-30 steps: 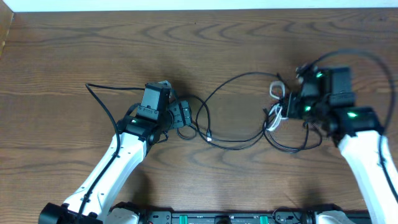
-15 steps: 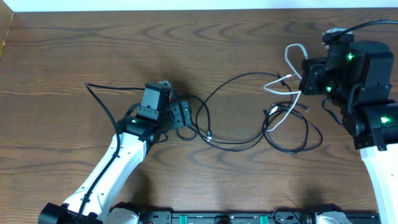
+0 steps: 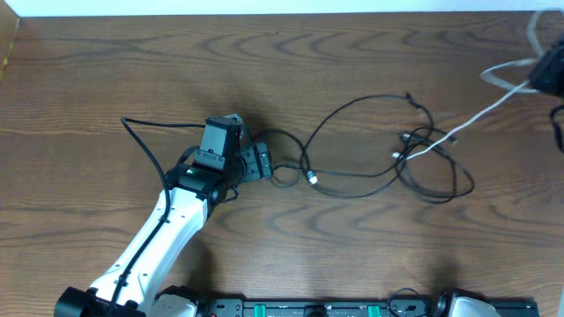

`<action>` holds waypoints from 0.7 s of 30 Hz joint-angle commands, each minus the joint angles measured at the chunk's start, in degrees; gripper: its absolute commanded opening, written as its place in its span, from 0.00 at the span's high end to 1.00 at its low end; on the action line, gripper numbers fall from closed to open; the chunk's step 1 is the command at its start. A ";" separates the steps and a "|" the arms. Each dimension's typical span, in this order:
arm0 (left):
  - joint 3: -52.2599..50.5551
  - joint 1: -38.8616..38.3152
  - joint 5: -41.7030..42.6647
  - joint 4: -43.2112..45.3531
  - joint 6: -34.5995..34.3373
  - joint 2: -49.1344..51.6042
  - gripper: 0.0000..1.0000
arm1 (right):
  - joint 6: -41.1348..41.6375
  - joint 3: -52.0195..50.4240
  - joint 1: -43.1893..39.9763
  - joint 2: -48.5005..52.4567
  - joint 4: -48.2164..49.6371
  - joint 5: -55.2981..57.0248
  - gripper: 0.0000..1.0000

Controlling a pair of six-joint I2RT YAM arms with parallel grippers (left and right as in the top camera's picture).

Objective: Untangle cables

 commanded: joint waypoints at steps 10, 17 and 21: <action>-0.28 0.31 -0.72 0.04 -0.07 0.33 0.09 | -5.25 1.07 -3.08 7.52 -17.11 -37.22 0.99; -0.28 0.31 -0.72 0.04 -0.07 0.33 0.09 | -11.65 1.16 -3.10 7.06 -18.56 -62.60 0.99; -0.28 0.31 -0.72 0.04 -0.07 0.33 0.09 | -6.99 1.73 -3.15 6.73 -8.68 -70.64 0.99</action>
